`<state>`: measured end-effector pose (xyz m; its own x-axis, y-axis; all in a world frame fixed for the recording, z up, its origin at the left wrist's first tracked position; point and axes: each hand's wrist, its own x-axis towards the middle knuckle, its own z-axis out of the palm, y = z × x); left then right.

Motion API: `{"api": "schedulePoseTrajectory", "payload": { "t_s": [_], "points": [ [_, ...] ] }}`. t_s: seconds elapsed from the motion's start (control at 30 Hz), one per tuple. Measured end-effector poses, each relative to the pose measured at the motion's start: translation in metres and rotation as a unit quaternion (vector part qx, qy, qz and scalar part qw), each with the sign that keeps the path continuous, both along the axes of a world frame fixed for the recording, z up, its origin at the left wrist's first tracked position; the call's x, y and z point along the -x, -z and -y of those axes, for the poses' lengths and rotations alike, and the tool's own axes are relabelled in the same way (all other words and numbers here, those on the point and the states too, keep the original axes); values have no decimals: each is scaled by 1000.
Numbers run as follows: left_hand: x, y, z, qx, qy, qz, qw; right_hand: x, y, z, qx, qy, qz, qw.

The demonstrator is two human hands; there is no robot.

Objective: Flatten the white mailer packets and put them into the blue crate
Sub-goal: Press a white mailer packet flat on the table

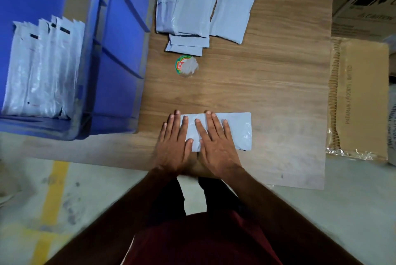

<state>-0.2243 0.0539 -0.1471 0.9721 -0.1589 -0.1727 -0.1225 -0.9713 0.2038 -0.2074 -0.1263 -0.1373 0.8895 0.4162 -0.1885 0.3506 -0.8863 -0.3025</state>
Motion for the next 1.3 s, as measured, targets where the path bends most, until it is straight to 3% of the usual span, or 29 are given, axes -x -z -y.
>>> {"api": "schedulePoseTrajectory", "payload": {
  "t_s": [0.23, 0.43, 0.67, 0.8, 0.97, 1.13, 1.3],
  "points": [
    [-2, -4, 0, -13, 9, -3, 1000, -1, -1, 2, -22, -3, -13, 1000],
    [-6, -9, -24, -38, 208, 25, 977, 8, -18, 46, -63, 2, -13, 998],
    [-22, -25, -19, -57, 277, 93, 955, 10, -25, 55, 63, -1, 6, 998],
    [-30, -55, -18, -41, 283, 116, 951, -4, -48, 44, 38, 37, 61, 997],
    [-43, -87, -20, -17, 284, 85, 955, -13, -78, 51, 54, 13, 102, 993],
    [-56, -102, -24, 29, 254, 11, 967, -21, -89, 60, 70, -34, 63, 995],
    [-58, -86, -11, -49, 164, 44, 984, -26, -64, 52, 129, -28, 44, 990]
  ]
}}
